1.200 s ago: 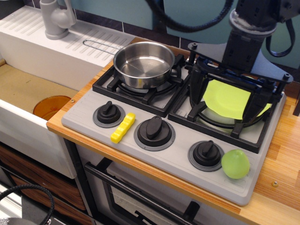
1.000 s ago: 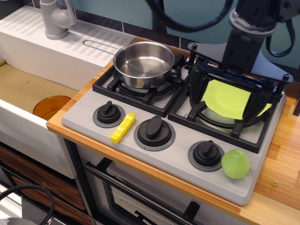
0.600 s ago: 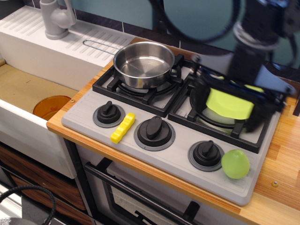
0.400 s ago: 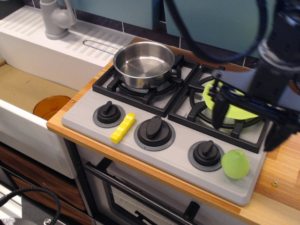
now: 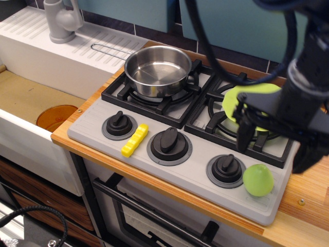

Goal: Put smallpear on plate and fry in pot or pan on stove

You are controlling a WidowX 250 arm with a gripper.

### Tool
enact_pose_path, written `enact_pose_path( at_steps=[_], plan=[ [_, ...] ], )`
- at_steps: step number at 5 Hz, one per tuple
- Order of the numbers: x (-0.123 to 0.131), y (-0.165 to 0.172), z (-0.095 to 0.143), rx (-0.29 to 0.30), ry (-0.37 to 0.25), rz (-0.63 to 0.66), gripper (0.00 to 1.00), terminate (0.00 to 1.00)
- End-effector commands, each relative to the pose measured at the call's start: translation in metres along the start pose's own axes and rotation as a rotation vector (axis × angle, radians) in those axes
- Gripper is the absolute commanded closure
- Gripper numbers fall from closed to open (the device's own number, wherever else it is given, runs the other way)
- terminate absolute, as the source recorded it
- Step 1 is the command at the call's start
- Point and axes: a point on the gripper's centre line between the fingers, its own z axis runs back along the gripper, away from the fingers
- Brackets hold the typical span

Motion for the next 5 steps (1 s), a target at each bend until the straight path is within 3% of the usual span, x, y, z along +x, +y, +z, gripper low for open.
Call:
enact_pose_path(
  at_steps=[1,4,5],
  plan=[
    [-0.001,-0.006,-0.012,-0.015,-0.061,0.011,0.0,0.0],
    [-0.007,-0.005,-0.048,-0.02,-0.156,-0.002,0.0,0.0],
    [-0.005,-0.003,-0.056,-0.019,-0.155,-0.006,0.0,0.0]
  ],
)
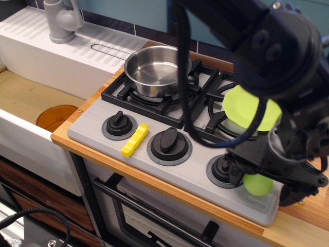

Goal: Put smallpear on plate and fry in pot or pan on stove

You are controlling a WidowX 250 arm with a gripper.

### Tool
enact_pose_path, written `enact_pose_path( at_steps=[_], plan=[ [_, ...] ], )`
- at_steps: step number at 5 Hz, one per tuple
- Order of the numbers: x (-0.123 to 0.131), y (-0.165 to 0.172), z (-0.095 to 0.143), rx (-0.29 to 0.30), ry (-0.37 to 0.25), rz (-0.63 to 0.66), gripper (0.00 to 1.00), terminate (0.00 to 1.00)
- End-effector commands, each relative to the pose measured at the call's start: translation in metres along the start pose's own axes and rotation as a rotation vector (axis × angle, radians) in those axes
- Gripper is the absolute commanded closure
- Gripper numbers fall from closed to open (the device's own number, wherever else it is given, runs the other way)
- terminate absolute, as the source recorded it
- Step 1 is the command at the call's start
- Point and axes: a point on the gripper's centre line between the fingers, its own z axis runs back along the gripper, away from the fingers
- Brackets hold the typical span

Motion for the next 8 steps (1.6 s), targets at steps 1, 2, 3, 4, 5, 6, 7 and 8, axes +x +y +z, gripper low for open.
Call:
enact_pose_path(
  at_steps=[1,2,3,4,5,6,7,8],
  plan=[
    [0.007,0.0,-0.002,-0.011,-0.004,-0.004,1.0,0.0],
    [0.01,0.001,0.01,-0.002,0.02,-0.009,1.0,0.0],
    [0.017,0.004,0.03,0.011,0.052,-0.014,1.0,0.0],
    [0.03,0.011,0.053,0.019,0.088,-0.032,1.0,0.0],
    [0.057,0.025,0.069,0.011,0.129,-0.063,1.0,0.0],
    [0.089,0.047,0.067,0.002,0.138,-0.099,1.0,0.0],
    [0.113,0.063,0.051,-0.03,0.131,-0.138,1.0,0.0],
    [0.124,0.066,0.028,-0.057,0.108,-0.138,1.0,0.0]
  ],
)
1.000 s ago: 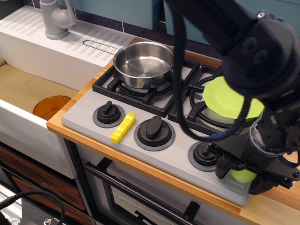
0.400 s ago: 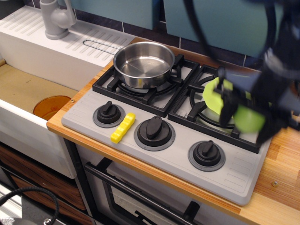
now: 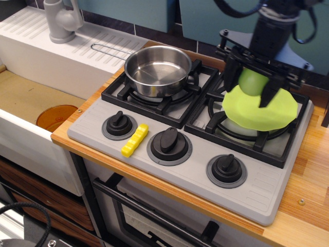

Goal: Put smallpear on plate and fry in pot or pan on stove

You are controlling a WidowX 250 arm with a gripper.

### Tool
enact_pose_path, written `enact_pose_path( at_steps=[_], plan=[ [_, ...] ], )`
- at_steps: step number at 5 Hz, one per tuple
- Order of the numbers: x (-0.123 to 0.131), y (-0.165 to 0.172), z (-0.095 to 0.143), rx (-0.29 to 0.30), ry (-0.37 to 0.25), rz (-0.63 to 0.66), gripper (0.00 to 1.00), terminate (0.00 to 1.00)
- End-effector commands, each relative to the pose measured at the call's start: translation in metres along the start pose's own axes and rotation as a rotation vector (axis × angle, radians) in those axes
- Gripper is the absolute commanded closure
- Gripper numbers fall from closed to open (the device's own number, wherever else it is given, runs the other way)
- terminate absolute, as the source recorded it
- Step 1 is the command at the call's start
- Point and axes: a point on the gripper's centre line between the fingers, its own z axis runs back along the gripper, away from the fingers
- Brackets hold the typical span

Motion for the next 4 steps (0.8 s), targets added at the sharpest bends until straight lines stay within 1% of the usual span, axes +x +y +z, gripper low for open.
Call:
enact_pose_path(
  at_steps=[1,2,3,4],
  plan=[
    [0.027,-0.003,-0.019,-0.045,-0.099,0.017,1.0,0.0],
    [0.027,-0.014,-0.025,-0.029,-0.106,0.047,1.0,0.0],
    [0.028,-0.023,-0.026,-0.006,-0.11,0.065,0.0,0.0],
    [0.028,-0.026,-0.026,-0.002,-0.11,0.068,0.0,0.0]
  ],
)
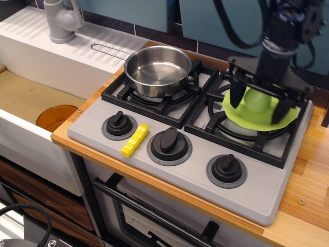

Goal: Put smallpear on plate and fry in pot or pan on stove

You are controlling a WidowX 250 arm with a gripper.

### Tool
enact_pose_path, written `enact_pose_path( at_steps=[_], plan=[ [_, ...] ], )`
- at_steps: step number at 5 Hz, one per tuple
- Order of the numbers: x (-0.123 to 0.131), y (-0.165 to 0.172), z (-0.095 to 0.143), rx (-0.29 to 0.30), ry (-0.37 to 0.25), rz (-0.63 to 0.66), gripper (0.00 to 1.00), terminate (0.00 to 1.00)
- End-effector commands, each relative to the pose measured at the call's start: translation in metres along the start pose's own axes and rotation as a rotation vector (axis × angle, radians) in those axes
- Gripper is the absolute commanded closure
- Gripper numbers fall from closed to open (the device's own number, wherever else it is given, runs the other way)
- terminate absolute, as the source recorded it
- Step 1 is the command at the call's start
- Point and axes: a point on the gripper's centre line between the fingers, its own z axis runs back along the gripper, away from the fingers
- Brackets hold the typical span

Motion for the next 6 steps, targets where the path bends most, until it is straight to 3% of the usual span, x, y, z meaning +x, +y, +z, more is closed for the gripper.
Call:
enact_pose_path(
  at_steps=[1,4,6],
  plan=[
    [0.01,-0.006,0.022,-0.015,-0.046,0.006,0.0,0.0],
    [-0.007,-0.001,0.048,-0.021,0.006,-0.014,0.0,0.0],
    [-0.025,0.027,0.065,-0.036,0.03,-0.065,0.0,0.0]
  ],
)
